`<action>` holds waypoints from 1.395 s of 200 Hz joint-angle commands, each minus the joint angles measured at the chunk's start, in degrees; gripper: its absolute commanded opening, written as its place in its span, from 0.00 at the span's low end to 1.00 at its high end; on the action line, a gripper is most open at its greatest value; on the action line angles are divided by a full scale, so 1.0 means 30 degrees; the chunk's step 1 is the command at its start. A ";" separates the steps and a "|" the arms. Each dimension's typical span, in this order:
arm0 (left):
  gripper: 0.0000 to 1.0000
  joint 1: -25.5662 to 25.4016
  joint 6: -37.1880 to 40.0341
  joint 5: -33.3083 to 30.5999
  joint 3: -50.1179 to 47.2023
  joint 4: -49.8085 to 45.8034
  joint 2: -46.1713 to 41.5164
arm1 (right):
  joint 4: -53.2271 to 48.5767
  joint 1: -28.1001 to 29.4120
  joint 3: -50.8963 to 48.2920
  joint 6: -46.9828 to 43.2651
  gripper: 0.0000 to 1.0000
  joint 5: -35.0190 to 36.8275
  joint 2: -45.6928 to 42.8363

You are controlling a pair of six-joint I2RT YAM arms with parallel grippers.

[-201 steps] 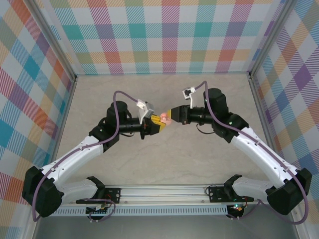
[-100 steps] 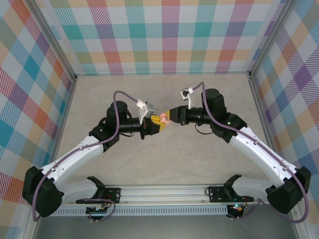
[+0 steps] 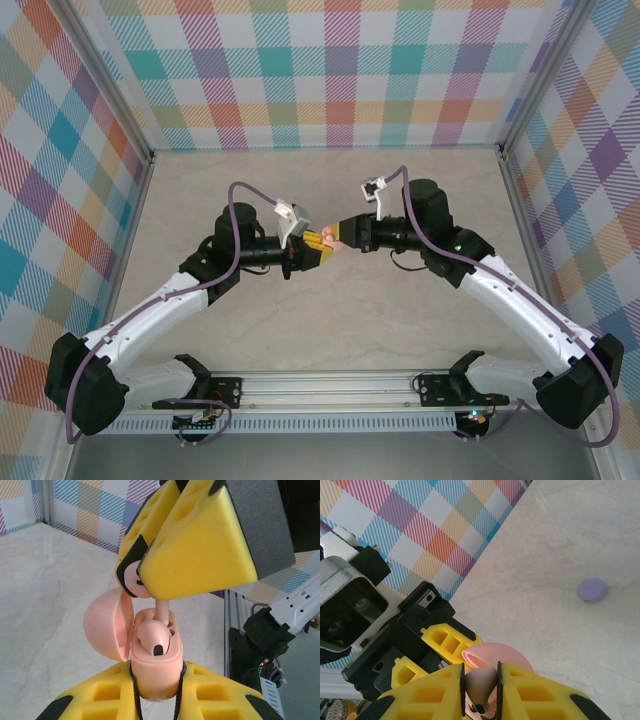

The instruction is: Insert the wireless bluetooth earbuds into the charging case

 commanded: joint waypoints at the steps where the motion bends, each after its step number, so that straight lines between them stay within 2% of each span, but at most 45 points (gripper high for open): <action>1: 0.04 -0.0289 -0.0200 -0.0162 0.0311 0.1023 -0.0090 | -0.0367 0.0223 0.0615 -0.0539 0.21 0.0362 -0.0026; 60: 0.04 -0.0301 -0.0238 -0.0258 0.0304 0.1074 -0.0065 | -0.0535 0.0367 0.0702 -0.0627 0.23 0.0489 0.0008; 122: 0.04 -0.0292 -0.0284 -0.0159 0.0309 0.1133 -0.0031 | -0.0793 0.0460 0.0877 -0.0715 0.38 0.0555 0.0086; 191: 0.04 -0.0301 -0.0236 -0.0181 0.0284 0.1047 -0.0028 | -0.1011 0.0524 0.1114 -0.0863 0.42 0.1296 -0.0502; 238: 0.04 -0.0290 -0.0204 -0.0181 0.0300 0.1074 -0.0028 | -0.1556 0.0516 0.1142 -0.1147 0.47 0.2928 -0.1384; 279: 0.04 -0.0288 -0.0204 -0.0050 0.0355 0.1074 -0.0086 | -0.3075 0.0516 0.1220 -0.1115 0.45 0.5431 -0.1572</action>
